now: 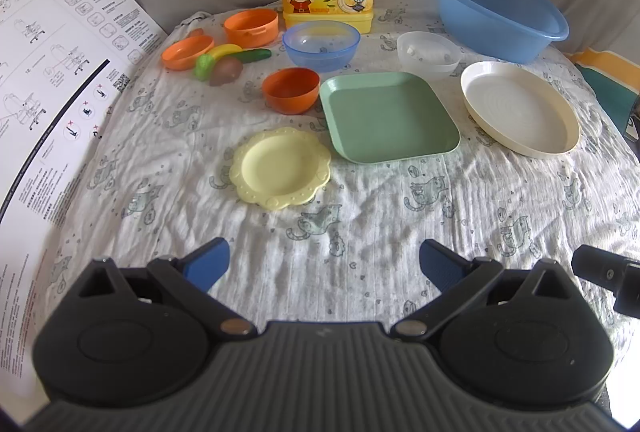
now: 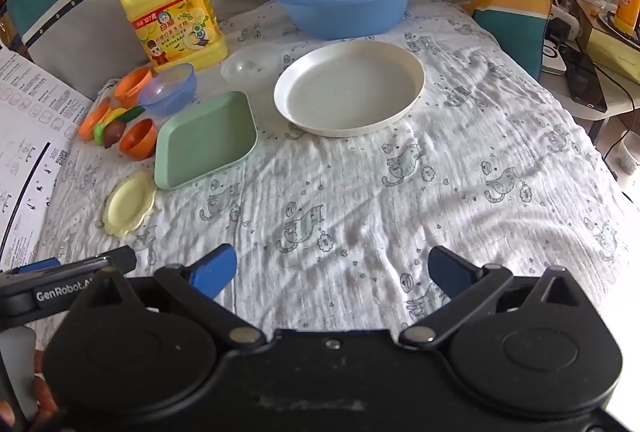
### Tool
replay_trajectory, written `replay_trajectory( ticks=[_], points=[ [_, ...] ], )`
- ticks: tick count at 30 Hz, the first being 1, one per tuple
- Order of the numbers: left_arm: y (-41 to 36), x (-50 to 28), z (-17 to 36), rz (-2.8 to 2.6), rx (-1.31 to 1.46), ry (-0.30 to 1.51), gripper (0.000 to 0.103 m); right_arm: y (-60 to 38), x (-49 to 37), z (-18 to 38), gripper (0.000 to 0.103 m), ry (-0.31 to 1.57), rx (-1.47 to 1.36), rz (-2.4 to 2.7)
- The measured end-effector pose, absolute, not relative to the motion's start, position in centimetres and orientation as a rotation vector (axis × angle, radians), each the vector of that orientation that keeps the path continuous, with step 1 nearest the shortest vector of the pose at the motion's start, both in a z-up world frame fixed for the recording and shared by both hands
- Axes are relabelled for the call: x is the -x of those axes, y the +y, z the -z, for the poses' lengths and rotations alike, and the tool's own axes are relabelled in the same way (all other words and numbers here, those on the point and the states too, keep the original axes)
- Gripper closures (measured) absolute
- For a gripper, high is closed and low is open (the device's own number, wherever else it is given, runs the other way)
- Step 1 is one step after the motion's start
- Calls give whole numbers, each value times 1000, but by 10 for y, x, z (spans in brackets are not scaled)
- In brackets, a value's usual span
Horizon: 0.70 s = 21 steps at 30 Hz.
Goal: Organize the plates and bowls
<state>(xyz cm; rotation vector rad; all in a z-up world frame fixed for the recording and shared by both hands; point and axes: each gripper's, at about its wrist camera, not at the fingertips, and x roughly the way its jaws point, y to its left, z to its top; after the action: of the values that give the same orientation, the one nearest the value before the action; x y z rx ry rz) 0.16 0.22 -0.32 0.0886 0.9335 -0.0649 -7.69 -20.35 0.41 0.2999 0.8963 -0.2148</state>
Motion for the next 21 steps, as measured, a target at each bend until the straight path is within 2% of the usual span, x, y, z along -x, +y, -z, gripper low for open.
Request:
replay_trajectory(
  ticks=[21],
  points=[
    [4, -1, 5, 62, -90, 938, 0, -204, 76, -3, 0, 902, -300, 218]
  ],
)
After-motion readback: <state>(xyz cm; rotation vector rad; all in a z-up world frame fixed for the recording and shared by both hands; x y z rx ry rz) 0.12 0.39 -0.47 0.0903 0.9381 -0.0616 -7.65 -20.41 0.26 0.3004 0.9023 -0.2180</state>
